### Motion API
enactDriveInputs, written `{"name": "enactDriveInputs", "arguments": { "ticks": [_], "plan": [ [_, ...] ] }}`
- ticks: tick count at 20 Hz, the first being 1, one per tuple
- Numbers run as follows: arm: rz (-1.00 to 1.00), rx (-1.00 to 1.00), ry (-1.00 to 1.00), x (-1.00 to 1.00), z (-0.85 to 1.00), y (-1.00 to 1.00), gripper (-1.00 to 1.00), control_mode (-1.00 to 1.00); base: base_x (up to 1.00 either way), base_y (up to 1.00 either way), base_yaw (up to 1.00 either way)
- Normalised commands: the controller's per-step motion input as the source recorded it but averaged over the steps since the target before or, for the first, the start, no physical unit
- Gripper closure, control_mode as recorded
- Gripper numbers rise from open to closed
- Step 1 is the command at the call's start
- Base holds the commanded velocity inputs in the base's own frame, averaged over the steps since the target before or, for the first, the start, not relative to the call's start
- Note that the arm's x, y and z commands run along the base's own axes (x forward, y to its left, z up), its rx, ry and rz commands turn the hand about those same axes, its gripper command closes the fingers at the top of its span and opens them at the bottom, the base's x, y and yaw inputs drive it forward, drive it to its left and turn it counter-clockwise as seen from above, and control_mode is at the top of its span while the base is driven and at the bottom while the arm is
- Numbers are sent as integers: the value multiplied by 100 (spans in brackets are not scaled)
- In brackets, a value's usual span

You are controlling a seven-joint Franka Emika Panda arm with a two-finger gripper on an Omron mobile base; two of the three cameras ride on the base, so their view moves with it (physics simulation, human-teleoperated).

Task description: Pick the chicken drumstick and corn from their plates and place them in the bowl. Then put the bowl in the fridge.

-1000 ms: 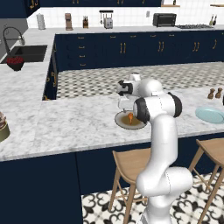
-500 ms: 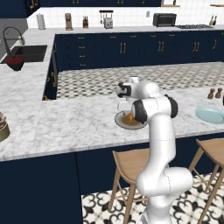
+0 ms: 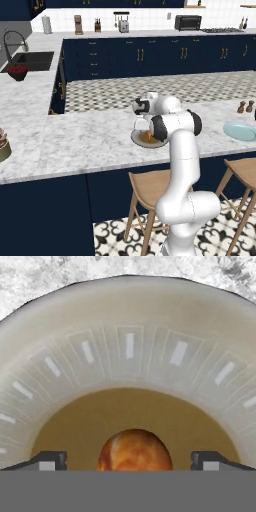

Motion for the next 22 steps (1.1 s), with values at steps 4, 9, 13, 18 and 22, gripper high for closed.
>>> {"name": "enactDriveInputs", "arguments": {
  "ticks": [4,9,13,18,22],
  "plan": [
    [-7,0,0,-6,-17,11,100,-100,0,0,0],
    [-2,0,0,-8,-2,14,100,-100,0,0,0],
    [0,0,0,-40,14,2,100,-100,0,0,0],
    [0,4,-3,-98,52,-39,100,-100,0,0,0],
    [0,1,-1,-100,58,-14,100,-100,0,0,0]
  ]
}}
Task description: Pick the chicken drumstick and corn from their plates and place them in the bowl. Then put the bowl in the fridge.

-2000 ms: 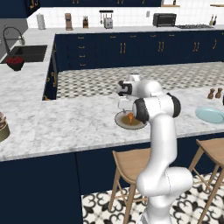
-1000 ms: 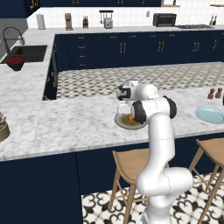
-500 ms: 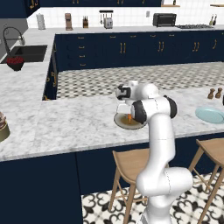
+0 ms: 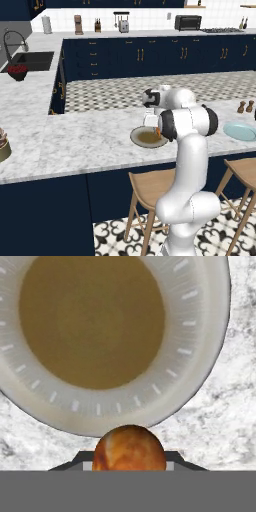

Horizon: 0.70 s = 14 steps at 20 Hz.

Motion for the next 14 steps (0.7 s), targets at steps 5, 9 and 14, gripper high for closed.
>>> {"name": "enactDriveInputs", "arguments": {
  "ticks": [5,9,14],
  "plan": [
    [0,0,-9,-99,61,1,100,-100,0,0,0],
    [-1,0,0,-83,67,0,100,-100,0,0,0],
    [-1,0,0,-83,70,0,100,-100,0,0,0]
  ]
}}
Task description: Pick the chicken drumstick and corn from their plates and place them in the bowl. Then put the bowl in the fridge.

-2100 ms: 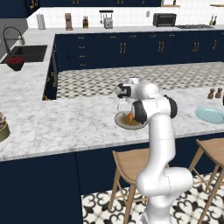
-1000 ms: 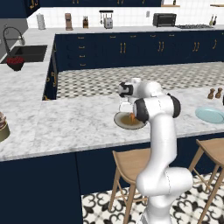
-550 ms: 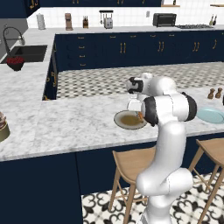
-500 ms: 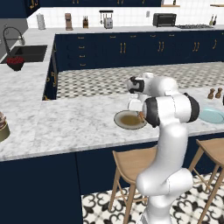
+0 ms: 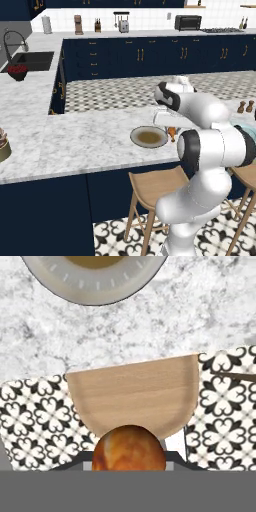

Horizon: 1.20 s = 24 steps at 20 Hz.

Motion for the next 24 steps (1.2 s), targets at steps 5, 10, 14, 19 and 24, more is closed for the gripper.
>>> {"name": "enactDriveInputs", "arguments": {
  "ticks": [5,10,14,19,24],
  "plan": [
    [0,0,0,-70,50,0,100,-100,0,0,0],
    [-2,0,0,-45,10,-2,100,100,-2,-11,-1],
    [0,0,0,0,0,0,100,100,1,-95,-8],
    [0,0,0,0,0,0,100,100,-13,-100,0],
    [0,0,0,0,0,0,100,100,-92,-100,0]
  ]
}}
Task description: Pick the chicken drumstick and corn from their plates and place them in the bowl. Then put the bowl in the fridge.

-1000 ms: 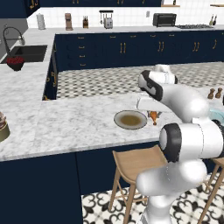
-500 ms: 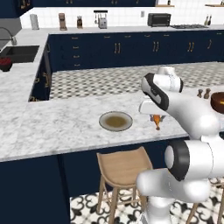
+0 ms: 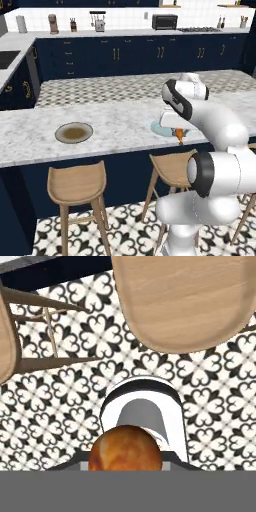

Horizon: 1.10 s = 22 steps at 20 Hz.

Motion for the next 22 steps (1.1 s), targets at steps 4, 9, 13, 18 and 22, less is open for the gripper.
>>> {"name": "enactDriveInputs", "arguments": {
  "ticks": [4,9,13,18,22],
  "plan": [
    [0,0,0,0,0,0,100,100,-64,-100,0],
    [0,0,0,0,0,0,100,100,27,-98,5],
    [0,0,0,0,0,0,100,100,75,-76,25],
    [0,0,0,0,0,0,100,100,97,-45,34],
    [0,0,0,0,0,0,100,100,69,-16,34]
  ]
}}
